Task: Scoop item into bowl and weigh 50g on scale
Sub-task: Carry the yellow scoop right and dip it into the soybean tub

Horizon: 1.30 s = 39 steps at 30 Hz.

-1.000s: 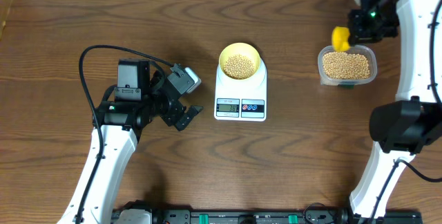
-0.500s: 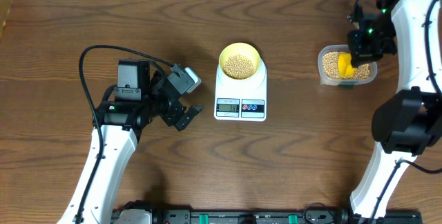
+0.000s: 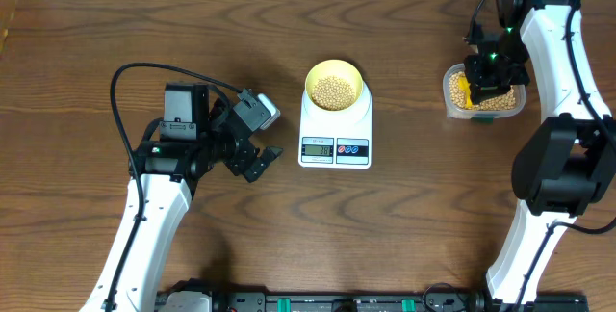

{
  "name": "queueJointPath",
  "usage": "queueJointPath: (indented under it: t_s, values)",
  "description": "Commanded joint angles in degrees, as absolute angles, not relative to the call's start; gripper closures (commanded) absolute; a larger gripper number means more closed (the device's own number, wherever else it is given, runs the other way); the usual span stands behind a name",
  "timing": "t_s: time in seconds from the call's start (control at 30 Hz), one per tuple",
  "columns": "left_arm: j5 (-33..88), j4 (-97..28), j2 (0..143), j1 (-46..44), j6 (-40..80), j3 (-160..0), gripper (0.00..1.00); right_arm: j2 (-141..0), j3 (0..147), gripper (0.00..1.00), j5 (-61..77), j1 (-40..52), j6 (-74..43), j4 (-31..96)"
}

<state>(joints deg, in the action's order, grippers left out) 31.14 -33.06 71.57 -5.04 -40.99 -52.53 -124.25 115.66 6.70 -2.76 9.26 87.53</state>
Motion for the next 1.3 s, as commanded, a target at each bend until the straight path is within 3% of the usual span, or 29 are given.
queueJointPath:
  t_s: [0.0, 0.8, 1.27]
  values:
    - [30.81, -33.21, 71.92, -4.89, -41.98, -52.66, 0.02, -123.00, 115.00, 0.99, 10.74, -2.79, 8.71, 86.74]
    - [30.81, -33.21, 71.92, -4.89, -41.98, -52.66, 0.02, -122.98, 115.18, 0.99, 24.49, -15.18, 12.82, 88.82]
    - [30.81, -33.21, 71.92, -4.89, -41.98, -52.66, 0.02, -119.46, 115.18, 0.99, 32.64, -17.17, 17.21, 87.81]
